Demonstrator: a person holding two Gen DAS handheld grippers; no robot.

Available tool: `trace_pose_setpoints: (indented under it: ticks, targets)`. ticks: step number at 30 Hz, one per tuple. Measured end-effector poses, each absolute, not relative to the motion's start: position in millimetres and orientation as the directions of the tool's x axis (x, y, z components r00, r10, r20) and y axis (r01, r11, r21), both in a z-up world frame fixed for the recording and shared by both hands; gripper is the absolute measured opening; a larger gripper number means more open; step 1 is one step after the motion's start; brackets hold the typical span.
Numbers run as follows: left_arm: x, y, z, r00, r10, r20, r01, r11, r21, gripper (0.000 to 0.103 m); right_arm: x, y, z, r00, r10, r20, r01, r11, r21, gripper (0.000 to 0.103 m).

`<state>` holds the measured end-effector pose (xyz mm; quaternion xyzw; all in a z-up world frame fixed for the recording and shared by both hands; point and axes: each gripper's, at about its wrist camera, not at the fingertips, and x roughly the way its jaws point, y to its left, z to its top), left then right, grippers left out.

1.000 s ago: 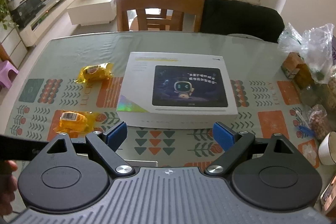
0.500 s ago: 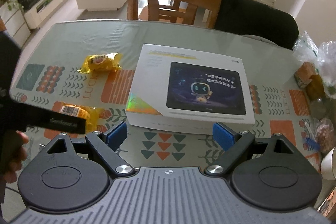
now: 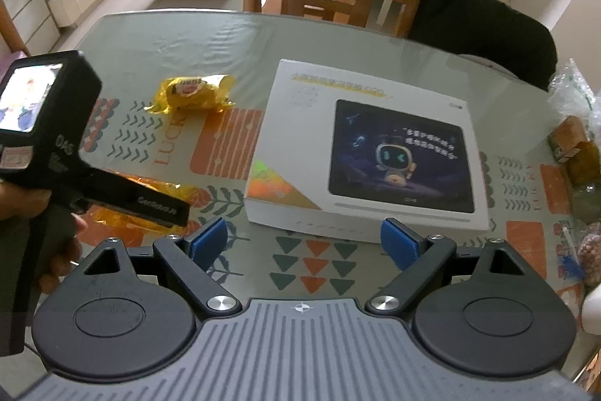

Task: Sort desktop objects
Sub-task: 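Lower the left tool over the barcode snack packet and close on it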

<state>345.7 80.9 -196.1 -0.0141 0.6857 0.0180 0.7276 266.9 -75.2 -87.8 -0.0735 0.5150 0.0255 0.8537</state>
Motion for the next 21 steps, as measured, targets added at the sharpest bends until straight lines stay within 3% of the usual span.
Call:
trace_pose_setpoints:
  ticks: [21]
  targets:
    - [360.0,75.4,-226.0,0.017,0.011,-1.0,-0.042,0.999,0.011,0.103,282.6,-68.8,-102.5,0.454,-0.038,-0.89,-0.12,0.987,-0.104,0.103]
